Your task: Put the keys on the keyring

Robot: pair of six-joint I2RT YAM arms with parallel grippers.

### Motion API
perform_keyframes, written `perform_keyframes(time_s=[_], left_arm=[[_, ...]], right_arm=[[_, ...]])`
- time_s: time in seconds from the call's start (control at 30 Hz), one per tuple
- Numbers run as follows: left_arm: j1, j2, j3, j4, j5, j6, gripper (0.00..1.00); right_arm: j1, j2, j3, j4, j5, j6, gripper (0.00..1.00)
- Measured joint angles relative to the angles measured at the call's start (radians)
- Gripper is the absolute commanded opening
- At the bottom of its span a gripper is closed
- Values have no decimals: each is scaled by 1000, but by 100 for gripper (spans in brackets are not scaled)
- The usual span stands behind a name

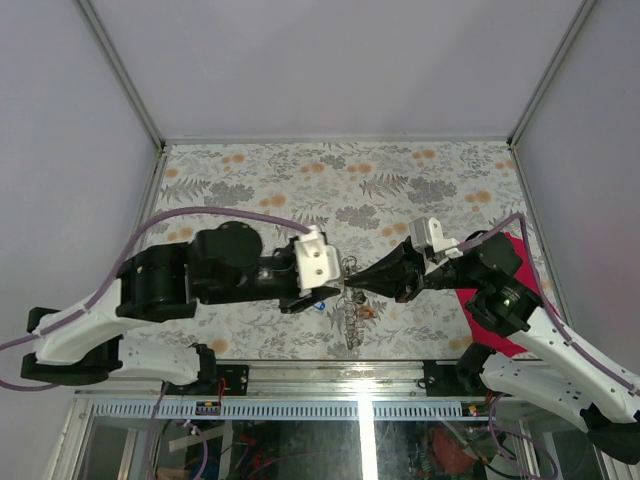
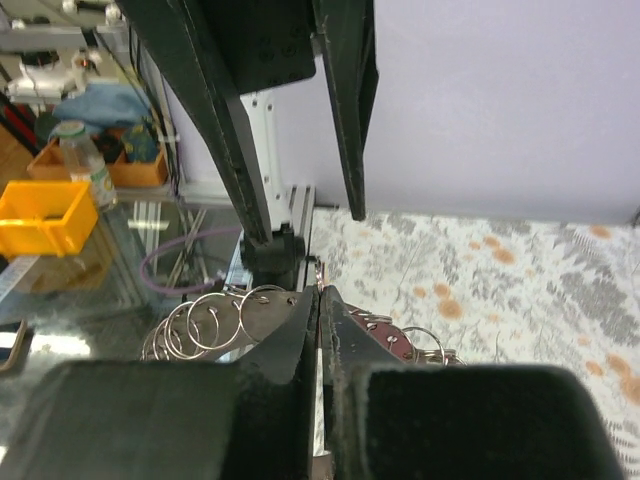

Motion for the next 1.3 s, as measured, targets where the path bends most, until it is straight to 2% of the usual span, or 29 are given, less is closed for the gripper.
perform_keyframes(time_s=[0.23, 0.4, 0.67, 0.83, 0.97, 1.07, 1.2, 1.3], left_arm=[[0, -238, -288, 393, -3, -31, 41], [0, -277, -363, 539, 3, -52, 41], [0, -238, -375, 588, 32, -60, 36], [0, -235, -376, 590, 42, -60, 23], [0, -233, -376, 590, 50, -60, 17], [0, -231, -376, 591, 54, -60, 2], [0, -229, -375, 591, 59, -61, 0], [0, -226, -375, 590, 62, -61, 0]], right_arm=[[0, -5, -76, 293, 43, 151, 0], [0, -4, -85, 430, 50, 233, 0], [0, 0, -84, 517, 48, 288, 0], [0, 0, -84, 521, 48, 293, 0], [0, 0, -84, 520, 48, 292, 0], [0, 0, -84, 517, 48, 291, 0], [0, -1, -84, 512, 47, 286, 0], [0, -7, -83, 495, 43, 273, 12]])
